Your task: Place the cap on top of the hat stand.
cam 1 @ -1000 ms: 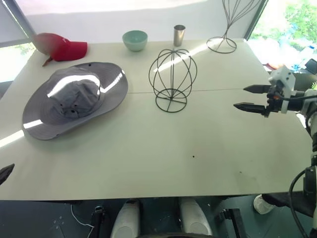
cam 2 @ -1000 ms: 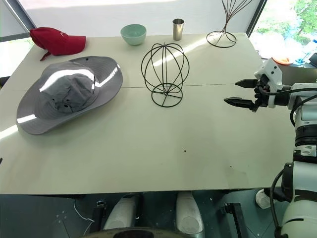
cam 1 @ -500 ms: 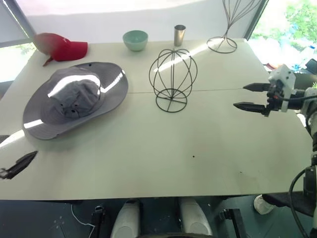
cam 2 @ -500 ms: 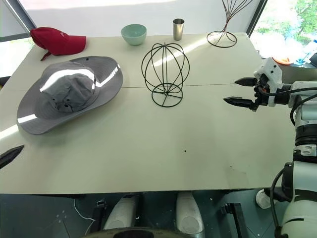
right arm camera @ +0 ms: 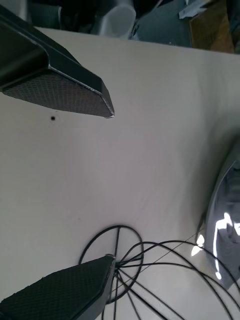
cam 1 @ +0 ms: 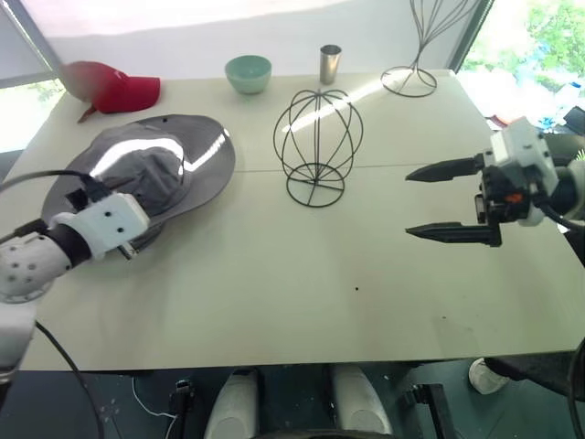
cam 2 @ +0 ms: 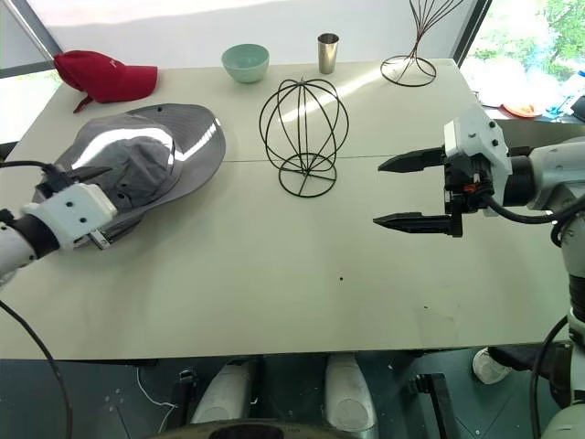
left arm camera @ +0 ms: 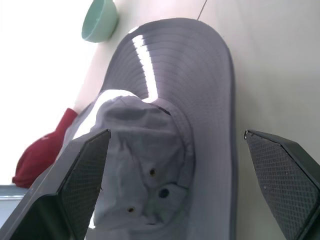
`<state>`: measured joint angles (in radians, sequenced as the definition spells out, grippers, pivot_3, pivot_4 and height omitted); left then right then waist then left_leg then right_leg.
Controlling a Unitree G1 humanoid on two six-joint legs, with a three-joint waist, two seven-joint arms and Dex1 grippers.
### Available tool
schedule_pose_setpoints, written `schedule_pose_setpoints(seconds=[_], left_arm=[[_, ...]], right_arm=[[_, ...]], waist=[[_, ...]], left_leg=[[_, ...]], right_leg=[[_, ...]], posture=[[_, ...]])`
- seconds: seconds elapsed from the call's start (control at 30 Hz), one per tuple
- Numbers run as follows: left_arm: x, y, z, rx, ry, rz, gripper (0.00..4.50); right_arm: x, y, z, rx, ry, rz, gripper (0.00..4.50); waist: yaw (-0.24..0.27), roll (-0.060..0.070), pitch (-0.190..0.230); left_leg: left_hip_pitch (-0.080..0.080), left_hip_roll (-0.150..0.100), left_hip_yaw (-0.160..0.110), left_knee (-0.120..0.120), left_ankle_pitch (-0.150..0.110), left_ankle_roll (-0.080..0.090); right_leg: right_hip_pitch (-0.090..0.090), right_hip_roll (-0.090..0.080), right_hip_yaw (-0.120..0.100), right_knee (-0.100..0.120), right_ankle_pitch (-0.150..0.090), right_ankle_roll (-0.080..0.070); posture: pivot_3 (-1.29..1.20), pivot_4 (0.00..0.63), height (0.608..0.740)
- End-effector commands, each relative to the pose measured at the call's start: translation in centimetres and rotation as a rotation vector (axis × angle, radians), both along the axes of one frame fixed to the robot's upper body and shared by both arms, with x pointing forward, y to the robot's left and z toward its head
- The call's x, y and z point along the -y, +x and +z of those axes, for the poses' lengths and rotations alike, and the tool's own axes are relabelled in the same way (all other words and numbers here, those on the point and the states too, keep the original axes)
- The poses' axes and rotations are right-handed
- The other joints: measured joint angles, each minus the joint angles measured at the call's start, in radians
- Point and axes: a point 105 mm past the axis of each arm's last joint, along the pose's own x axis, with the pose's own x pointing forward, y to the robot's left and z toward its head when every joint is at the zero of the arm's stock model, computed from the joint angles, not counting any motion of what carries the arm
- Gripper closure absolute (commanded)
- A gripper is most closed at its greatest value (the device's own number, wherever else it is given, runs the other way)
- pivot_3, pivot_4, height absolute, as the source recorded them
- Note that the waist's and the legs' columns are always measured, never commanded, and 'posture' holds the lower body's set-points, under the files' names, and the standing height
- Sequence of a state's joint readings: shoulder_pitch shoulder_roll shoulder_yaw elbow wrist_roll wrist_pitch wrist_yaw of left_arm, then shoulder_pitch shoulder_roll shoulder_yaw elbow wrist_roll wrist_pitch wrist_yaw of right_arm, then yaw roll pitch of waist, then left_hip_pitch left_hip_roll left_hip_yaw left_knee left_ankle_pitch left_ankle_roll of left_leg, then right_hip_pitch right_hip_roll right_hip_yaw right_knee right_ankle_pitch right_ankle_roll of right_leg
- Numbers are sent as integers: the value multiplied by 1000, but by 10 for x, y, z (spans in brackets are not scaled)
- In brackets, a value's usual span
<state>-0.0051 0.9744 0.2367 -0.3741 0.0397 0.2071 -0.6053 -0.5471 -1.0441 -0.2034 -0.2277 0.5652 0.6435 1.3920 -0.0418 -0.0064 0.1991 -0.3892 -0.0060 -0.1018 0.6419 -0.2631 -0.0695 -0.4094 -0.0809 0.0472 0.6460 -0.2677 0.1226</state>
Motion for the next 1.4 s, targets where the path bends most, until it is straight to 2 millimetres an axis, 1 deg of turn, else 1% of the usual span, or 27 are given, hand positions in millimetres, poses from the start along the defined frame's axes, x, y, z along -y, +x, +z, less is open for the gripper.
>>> schedule_pose_setpoints(seconds=[0.03, 0.1, 0.2, 0.3, 0.5, 0.6, 0.67, 0.7, 0.73, 0.9, 0.97, 1.07, 1.13, 1.17, 1.2, 1.23, 1.33, 1.4], left_arm=[[4, 12, -11, 41, 76, 27, 0], [8, 17, -22, 24, 93, 31, 0], [11, 26, -31, 16, 78, 53, 0], [4, 39, -39, 24, 111, 107, 0], [-3, 61, -49, 25, 96, 173, 0], [-3, 67, -55, 18, 113, 176, 0], [-2, 69, -56, 13, 94, 172, 0], [-2, 70, -56, 13, 84, 172, 540], [-2, 71, -55, 14, 80, 172, 838], [-5, 73, -50, 27, 87, 170, 3448], [-5, 75, -42, 45, 76, 171, 4459], [-5, 77, -32, 68, 52, 174, 4459], [-2, 81, -12, 108, -4, 178, 4459], [-1, 82, -6, 120, -24, 177, 4459], [4, 84, 7, 147, -53, 164, 4459], [7, 86, 15, 164, -71, 155, 4459], [21, 89, 52, 252, -98, 109, 4459], [46, 90, 99, 372, -102, 11, 4459]], right_arm=[[-2, -11, 11, 42, 9, -2, 29], [-2, -14, 11, 45, -1, -7, 29], [-4, -18, 15, 57, -6, -4, 29], [-7, -21, 25, 70, 24, 1, 29], [-13, -29, 41, 76, 78, 26, 29], [-15, -30, 44, 79, 87, 23, 29], [-15, -29, 44, 81, 90, 18, 29], [-15, -29, 44, 82, 90, 15, 0], [-16, -29, 44, 83, 91, 12, 0], [-15, -26, 45, 78, 102, -14, 0], [-13, -23, 45, 55, 115, -43, 0], [-11, -20, 47, 60, 122, -63, 0], [-7, -15, 50, 105, 123, -99, 0], [-6, -13, 51, 117, 123, -110, 0], [-4, -11, 52, 130, 123, -120, 0], [-3, -10, 53, 136, 123, -125, 0], [5, -8, 56, 147, 129, -152, 0], [15, -4, 59, 162, 131, -194, 0]], waist=[[1, 0, 0], [2, 0, 0], [3, 0, 0], [2, -1, 0], [4, -1, 0], [7, -1, 0], [7, -1, 0], [8, -1, 0], [9, -1, 0], [17, -1, 0], [21, -1, 0], [26, -1, 0], [29, -1, 0], [30, -1, 0], [30, -1, 0], [30, -2, 0], [30, -3, 1], [32, -4, 2]], left_leg=[[0, 0, 0, 0, 0, 0], [0, 0, 0, 1, 0, 0], [0, 0, 0, 1, 0, 0], [-1, 0, -1, 2, 0, 0], [-1, 0, -1, 3, 0, 0], [-1, 0, -1, 3, 0, 0], [-1, 0, -1, 3, 0, 0], [-1, 0, -1, 3, 0, 0], [-1, 0, -1, 4, 0, 0], [-1, 0, -1, 4, 0, 0], [-1, 0, -1, 4, 0, 0], [-1, 0, -1, 4, 0, 0], [-1, 0, -1, 4, 0, 0], [-2, 0, -1, 5, 0, 0], [-2, 0, -2, 5, 0, 0], [-2, 0, -2, 5, 0, 0], [-2, 0, -2, 5, 0, 0], [-2, 0, -2, 5, 0, 0]], right_leg=[[0, 0, 0, 0, 0, 0], [0, 0, 0, 0, 0, 0], [0, 0, 0, 1, 0, 0], [0, 0, 0, 1, 0, 0], [0, 0, -1, 2, 0, 0], [1, 0, -1, 2, 0, 0], [1, 0, -1, 2, 0, 0], [1, 0, -1, 2, 0, 0], [1, 0, -1, 2, 0, 0], [1, 0, -1, 2, 0, 1], [0, 0, -1, 2, 0, 1], [0, 0, -1, 2, 0, 1], [0, 0, -1, 2, 0, 1], [0, 0, -1, 2, 0, 1], [0, 0, -1, 2, 0, 1], [0, 0, -1, 2, 0, 1], [0, 0, -1, 2, 0, 1], [0, 0, -1, 2, 0, 1]], posture=[[0, 150, 740], [0, 150, 740], [0, 150, 740], [0, 150, 740], [0, 150, 740], [0, 150, 740], [0, 150, 740], [0, 150, 740], [0, 150, 740], [0, 150, 740], [0, 150, 740], [0, 150, 740], [0, 150, 740], [0, 150, 740], [0, 150, 740], [0, 150, 740], [0, 150, 740], [0, 150, 740]])
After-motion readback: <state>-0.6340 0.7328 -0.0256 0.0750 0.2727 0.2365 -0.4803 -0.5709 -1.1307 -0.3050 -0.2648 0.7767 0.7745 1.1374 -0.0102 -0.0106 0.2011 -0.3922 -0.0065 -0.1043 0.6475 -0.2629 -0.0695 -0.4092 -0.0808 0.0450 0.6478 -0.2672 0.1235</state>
